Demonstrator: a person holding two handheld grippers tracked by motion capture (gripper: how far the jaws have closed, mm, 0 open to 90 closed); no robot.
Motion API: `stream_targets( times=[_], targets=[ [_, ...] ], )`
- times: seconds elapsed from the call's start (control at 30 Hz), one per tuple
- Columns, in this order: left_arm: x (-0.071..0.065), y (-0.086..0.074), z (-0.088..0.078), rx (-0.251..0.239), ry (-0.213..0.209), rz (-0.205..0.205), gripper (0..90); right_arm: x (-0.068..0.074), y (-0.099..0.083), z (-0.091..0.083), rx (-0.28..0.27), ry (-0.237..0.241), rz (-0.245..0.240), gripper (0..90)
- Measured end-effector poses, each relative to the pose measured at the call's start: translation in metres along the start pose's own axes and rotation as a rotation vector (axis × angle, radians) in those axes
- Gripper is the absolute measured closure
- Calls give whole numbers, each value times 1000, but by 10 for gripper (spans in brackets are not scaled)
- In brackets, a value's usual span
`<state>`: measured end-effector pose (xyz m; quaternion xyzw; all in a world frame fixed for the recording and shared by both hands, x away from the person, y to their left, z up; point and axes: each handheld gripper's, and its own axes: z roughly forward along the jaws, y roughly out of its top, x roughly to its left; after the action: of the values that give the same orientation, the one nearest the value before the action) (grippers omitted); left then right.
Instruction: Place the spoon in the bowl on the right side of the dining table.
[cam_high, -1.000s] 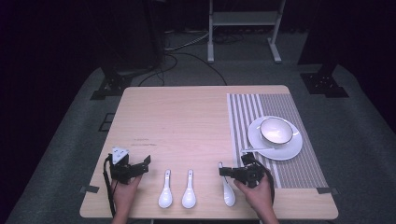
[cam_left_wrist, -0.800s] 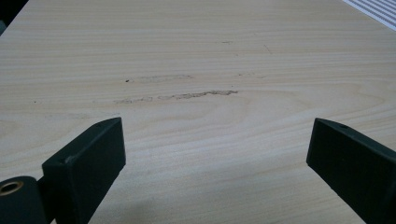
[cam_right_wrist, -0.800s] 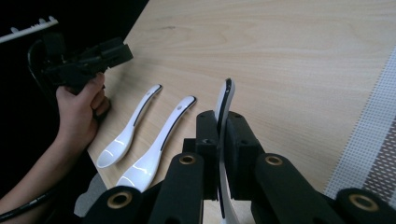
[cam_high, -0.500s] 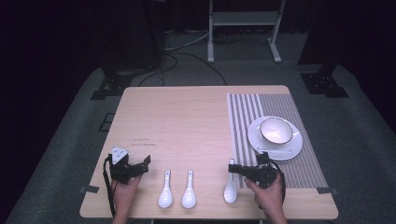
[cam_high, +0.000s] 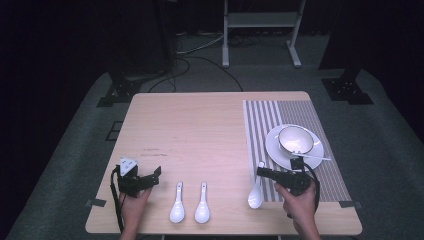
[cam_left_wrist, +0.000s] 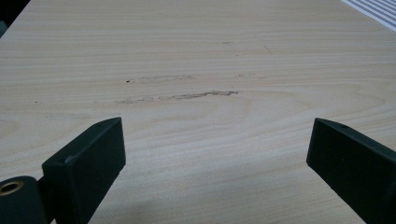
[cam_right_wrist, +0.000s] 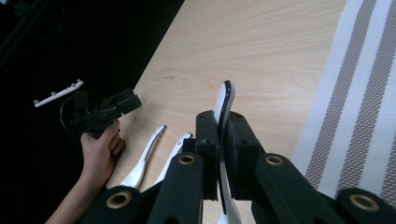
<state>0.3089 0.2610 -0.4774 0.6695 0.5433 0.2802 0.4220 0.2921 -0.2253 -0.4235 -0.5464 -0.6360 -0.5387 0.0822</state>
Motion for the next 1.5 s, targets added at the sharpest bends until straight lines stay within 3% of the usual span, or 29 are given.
stream_targets(
  times=[0.77,1.5],
  targets=[
    [0,0,0,2,0,1,33,-8,38,-28,-75,-53,38,845],
    [0,0,0,2,1,4,33,-33,73,-49,-174,-120,122,844]
  ],
)
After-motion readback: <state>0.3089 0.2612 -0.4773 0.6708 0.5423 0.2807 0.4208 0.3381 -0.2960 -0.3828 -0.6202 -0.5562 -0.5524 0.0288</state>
